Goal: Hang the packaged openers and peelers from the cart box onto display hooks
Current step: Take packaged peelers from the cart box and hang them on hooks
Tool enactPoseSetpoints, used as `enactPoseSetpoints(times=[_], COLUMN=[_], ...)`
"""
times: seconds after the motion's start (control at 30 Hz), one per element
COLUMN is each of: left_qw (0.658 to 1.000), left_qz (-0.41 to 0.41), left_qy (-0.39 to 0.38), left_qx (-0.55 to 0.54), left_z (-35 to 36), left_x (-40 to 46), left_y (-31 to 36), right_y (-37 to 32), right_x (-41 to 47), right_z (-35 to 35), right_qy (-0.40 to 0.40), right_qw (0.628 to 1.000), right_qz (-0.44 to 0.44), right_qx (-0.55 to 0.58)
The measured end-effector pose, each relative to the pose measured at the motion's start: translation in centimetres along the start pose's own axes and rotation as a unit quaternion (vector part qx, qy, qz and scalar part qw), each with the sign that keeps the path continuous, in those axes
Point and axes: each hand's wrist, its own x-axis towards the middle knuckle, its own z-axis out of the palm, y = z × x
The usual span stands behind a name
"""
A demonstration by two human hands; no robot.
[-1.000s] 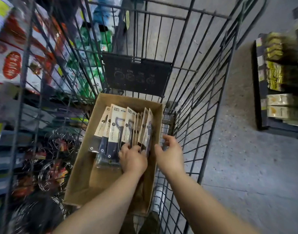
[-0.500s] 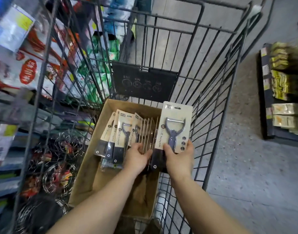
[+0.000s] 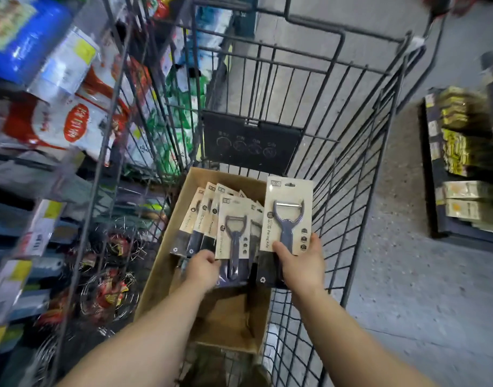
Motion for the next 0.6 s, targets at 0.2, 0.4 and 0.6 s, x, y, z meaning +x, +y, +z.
enactPoseSetpoints(times=[0.2,0.4,0.6], left_qw=[0.98,0.933,0.867], left_qz=[-0.048,-0.015,0.089], left_qy=[-0.043,-0.007,0.148], left_qx=[-0.189,-0.36,-0.468], left_z=[-5.7,-10.9,-14.4], left_x=[-4.4,-13.3,-26.2], left_y=[-0.8,-1.6,-6.9], right_y=[-1.3,-3.7,-4.8], right_x=[-3.7,-10.1,-20.6], right_z=[0.0,-1.0,-0.5], right_qy=[-0.003,-0.049,-0.178], right_qw=[0.999,0.988,0.94], right_qz=[-0.029,-0.133,-0.281], right_qx=[-0.036,-0.056,-0.079])
